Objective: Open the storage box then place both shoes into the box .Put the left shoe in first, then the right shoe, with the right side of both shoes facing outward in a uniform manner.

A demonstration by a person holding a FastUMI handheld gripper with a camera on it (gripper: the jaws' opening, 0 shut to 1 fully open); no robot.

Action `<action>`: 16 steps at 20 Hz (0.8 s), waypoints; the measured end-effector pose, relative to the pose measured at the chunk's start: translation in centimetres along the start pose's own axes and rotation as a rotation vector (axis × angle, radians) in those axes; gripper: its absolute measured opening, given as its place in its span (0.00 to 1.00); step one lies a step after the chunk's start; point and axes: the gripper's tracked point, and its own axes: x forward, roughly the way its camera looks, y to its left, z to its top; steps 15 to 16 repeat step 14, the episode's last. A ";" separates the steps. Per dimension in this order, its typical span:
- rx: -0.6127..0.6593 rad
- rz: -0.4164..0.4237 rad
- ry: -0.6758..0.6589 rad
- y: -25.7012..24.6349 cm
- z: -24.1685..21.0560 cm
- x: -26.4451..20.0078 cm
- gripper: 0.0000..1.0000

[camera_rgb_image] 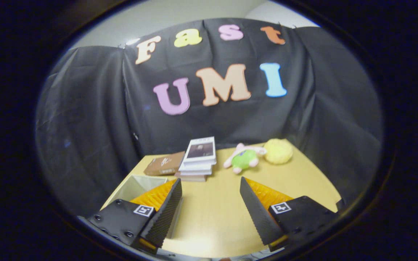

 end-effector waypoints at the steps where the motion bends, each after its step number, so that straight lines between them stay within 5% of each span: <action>1: -0.009 -0.007 -0.047 -0.5 0.9 -0.4 1.00; 7: -0.051 -0.052 -0.210 -3.3 4.4 -3.5 1.00; 16: -0.091 -0.045 -0.215 -5.5 4.3 -5.2 1.00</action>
